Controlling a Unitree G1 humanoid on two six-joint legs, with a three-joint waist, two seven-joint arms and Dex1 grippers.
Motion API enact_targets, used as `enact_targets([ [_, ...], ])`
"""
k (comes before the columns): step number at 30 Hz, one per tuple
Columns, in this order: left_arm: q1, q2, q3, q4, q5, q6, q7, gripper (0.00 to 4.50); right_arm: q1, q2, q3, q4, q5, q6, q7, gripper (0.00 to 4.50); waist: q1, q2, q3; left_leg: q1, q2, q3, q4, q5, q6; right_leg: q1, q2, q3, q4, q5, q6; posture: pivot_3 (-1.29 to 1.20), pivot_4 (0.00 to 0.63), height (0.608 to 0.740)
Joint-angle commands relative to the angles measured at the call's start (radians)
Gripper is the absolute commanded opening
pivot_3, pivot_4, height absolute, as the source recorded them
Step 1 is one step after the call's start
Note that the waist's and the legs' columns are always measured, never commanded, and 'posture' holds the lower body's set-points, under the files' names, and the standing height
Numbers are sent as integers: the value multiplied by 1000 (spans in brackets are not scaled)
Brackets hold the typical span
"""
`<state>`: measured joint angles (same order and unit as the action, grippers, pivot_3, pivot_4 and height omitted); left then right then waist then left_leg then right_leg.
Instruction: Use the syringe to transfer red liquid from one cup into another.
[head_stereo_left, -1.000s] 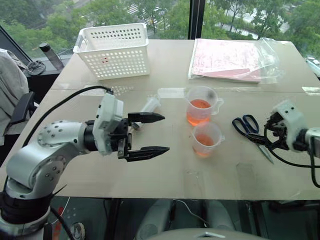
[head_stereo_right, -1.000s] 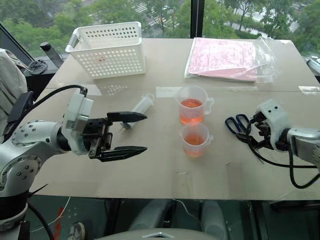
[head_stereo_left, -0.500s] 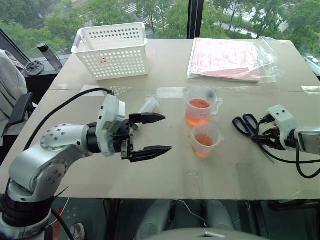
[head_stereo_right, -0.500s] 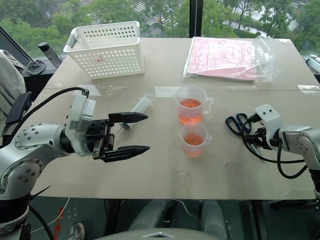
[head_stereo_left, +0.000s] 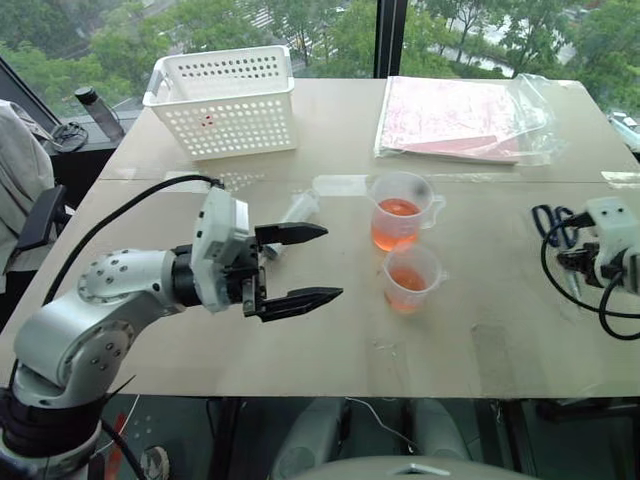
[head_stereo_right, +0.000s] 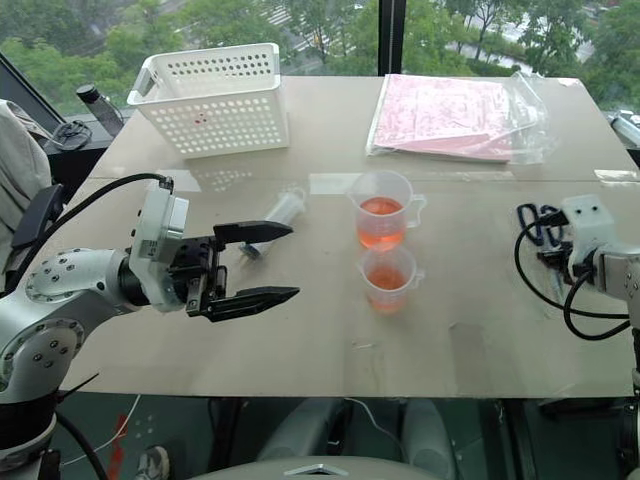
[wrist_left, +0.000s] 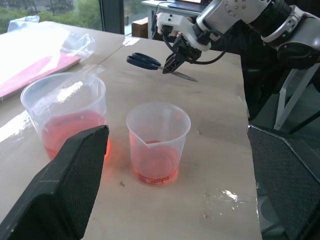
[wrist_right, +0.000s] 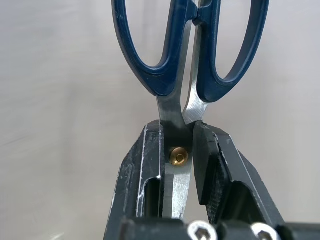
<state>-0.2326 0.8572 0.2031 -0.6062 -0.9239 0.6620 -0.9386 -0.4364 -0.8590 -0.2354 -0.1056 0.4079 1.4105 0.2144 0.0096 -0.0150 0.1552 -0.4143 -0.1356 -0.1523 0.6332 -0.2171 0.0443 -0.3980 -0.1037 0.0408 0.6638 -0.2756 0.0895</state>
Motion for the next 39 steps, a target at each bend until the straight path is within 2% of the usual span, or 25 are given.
enact_targets([
  [1,-17,-3,1,2,12,-22,-2,4500,-4,-20,24,15,-34,-36,21,424,-2,0,0,0,0,1,0,0,0,0,0,0,0,0,0,0,150,740],
  [2,-19,-5,-2,3,12,-21,-1,4500,-2,-18,35,28,-37,-41,33,424,-3,0,0,0,0,1,0,0,0,0,0,1,0,0,0,0,150,740],
  [4,-20,-5,-7,6,13,-21,-6,4500,16,-12,62,75,-43,-77,70,1432,-5,0,0,0,0,2,0,0,0,0,0,1,0,0,0,0,150,740],
  [5,-20,-4,-7,8,14,-20,-9,4500,22,-14,71,92,-46,-93,86,1696,-5,0,0,0,0,2,0,0,0,0,0,2,0,0,0,0,150,740],
  [7,-17,1,-2,13,24,-19,-8,4500,27,-29,68,89,-50,-120,112,2715,-8,0,0,0,0,2,0,0,0,0,0,1,0,0,0,0,150,740],
  [10,-23,-7,23,23,12,9,55,4500,97,-90,37,-45,-23,-188,210,4181,-10,0,0,0,0,2,1,0,0,0,0,1,0,0,0,0,150,740],
  [11,-24,-9,28,26,12,19,79,4500,132,-91,-6,-118,14,-228,263,4414,-11,1,0,0,0,1,0,0,0,0,0,1,0,0,0,0,150,740],
  [14,-16,-14,53,39,16,50,157,4500,298,-52,-193,-429,163,-423,486,4414,-11,2,1,-1,0,1,0,0,0,-1,0,0,0,0,0,0,150,740],
  [16,-17,-5,59,59,20,86,202,4500,360,11,-309,-565,315,-474,574,4414,-17,2,1,0,1,1,-1,0,0,-1,1,1,0,0,1,0,150,740],
  [19,-104,40,18,144,59,216,302,4500,370,57,-376,-672,568,-482,610,4414,-19,0,2,1,1,0,1,-1,1,1,1,0,0,1,2,0,150,740],
  [21,-208,64,-28,229,66,342,351,4500,341,51,-360,-725,665,-502,593,4414,-15,0,2,1,1,-1,2,-3,5,2,2,-1,0,2,2,0,150,740],
  [23,-327,83,-101,327,95,459,366,4500,285,39,-337,-750,719,-536,551,4414,-12,0,2,2,1,-2,3,-3,5,3,3,-1,0,3,2,0,150,740],
  [26,-522,141,-315,460,206,634,341,4500,200,19,-293,-763,782,-565,488,4414,-10,-2,2,1,0,-2,5,-3,5,3,6,-2,0,3,3,0,150,740],
  [30,-730,89,-462,662,275,740,278,4500,173,-17,-260,-753,819,-575,413,4414,-10,-3,3,-2,0,-1,3,0,1,0,3,0,0,3,3,0,150,740],
  [34,-896,10,-576,893,378,710,209,4500,228,-61,-299,-752,834,-580,380,4414,-1,-4,3,-2,0,-2,3,0,1,-1,2,-1,-1,3,3,0,150,740],
  [39,-994,-53,-707,1092,509,634,99,4500,276,-132,-383,-753,883,-594,364,4414,-5,-4,4,-2,0,0,2,0,1,-2,2,2,-1,3,3,0,150,740],
])
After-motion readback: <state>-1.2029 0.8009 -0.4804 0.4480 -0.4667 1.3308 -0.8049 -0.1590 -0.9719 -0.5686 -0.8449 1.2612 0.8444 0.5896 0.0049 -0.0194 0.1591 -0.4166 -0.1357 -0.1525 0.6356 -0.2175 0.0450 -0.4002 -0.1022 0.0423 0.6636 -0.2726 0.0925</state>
